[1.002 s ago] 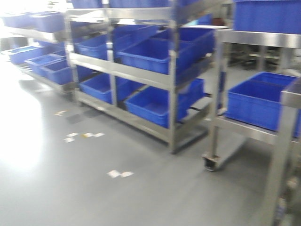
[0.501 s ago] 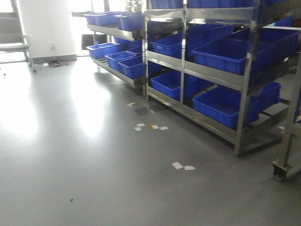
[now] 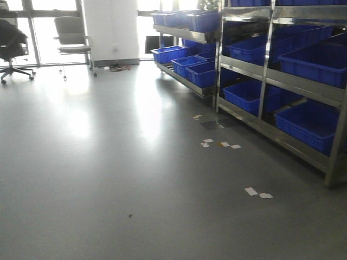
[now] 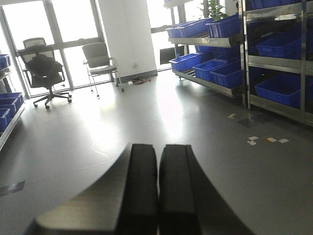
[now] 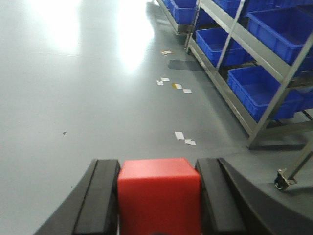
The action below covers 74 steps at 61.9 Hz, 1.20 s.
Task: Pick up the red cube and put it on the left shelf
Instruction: 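Drive the base away from the table carrying the red cube, then drive the base to the shelf rack of blue bins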
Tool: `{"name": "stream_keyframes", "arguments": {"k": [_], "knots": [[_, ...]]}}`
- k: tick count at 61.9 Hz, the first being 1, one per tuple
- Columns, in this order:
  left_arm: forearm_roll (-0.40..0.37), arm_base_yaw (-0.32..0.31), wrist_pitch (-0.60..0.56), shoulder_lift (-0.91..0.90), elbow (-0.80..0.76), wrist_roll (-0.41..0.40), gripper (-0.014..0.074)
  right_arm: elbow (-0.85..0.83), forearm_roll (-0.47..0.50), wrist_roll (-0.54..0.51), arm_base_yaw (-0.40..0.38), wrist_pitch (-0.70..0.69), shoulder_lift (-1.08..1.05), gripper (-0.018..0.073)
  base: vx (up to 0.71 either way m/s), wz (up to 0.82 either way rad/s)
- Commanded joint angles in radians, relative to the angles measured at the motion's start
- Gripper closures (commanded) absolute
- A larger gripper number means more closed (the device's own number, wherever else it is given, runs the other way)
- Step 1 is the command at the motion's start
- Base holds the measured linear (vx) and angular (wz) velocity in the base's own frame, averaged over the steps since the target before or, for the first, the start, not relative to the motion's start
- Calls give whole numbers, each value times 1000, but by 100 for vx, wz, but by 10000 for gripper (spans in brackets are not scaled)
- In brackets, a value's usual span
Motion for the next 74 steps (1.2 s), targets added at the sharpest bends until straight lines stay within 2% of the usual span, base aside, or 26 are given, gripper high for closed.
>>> {"name": "stream_keyframes", "arguments": {"k": [1, 40, 74], "knots": [[-5, -5, -90, 0, 22, 1, 491, -28, -10, -8, -6, -89, 4, 494, -1, 9], [-5, -5, -90, 0, 22, 1, 491, -28, -10, -8, -6, -88, 6, 494, 12, 23], [-5, -5, -90, 0, 22, 1, 491, -28, -10, -8, -6, -88, 6, 494, 37, 25]]}}
